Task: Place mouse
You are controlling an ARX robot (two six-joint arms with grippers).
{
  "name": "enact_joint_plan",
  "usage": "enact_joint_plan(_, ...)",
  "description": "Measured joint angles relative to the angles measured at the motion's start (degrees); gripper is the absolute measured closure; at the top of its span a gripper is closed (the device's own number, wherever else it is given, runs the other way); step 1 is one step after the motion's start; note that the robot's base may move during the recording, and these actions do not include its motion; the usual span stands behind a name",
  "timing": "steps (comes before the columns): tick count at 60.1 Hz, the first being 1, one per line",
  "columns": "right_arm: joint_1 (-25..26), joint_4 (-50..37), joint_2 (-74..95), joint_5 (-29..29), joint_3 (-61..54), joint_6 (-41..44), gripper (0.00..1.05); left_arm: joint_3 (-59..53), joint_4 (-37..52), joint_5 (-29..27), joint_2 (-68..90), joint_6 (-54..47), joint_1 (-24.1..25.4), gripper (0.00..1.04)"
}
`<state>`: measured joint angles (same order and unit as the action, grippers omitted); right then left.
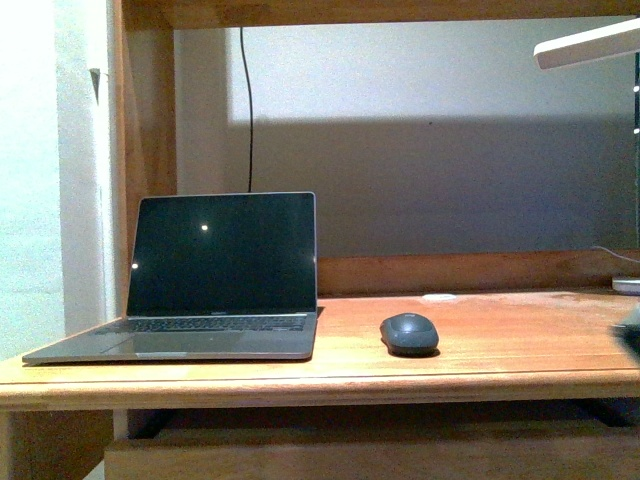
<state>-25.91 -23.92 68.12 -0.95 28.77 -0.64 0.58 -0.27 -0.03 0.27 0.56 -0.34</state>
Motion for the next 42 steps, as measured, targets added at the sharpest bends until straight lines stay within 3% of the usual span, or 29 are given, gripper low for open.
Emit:
enact_joint_plan(15,4.35,12.22,-27.52,4.33,-12.81,-3.32,0.07,0.0,0.0,0.0,0.0,0.0,0.0,0.08)
enact_joint_plan(30,6.08,25.79,-47.36,4.33,-18.12,-6.93,0.07,0.0,0.0,0.0,0.0,0.0,0.0,0.08)
enact_joint_plan(35,2.03,20.81,-55.19,-12.13,-23.28,-3.54,0.2,0.0,0.0,0.0,0.0,0.0,-0.02,0.08)
enact_joint_plan(37,2.38,20.61,-57.7,-16.22,-24.5,-2.67,0.25,0.0,0.0,-0.11,0.0,0.0,0.0,0.08)
enact_joint_plan(42,5.95,20.96,-61.88,-17.77,-25.94,-1.16,0.38,0.0,0.0,0.02,0.0,0.0,0.0,0.08)
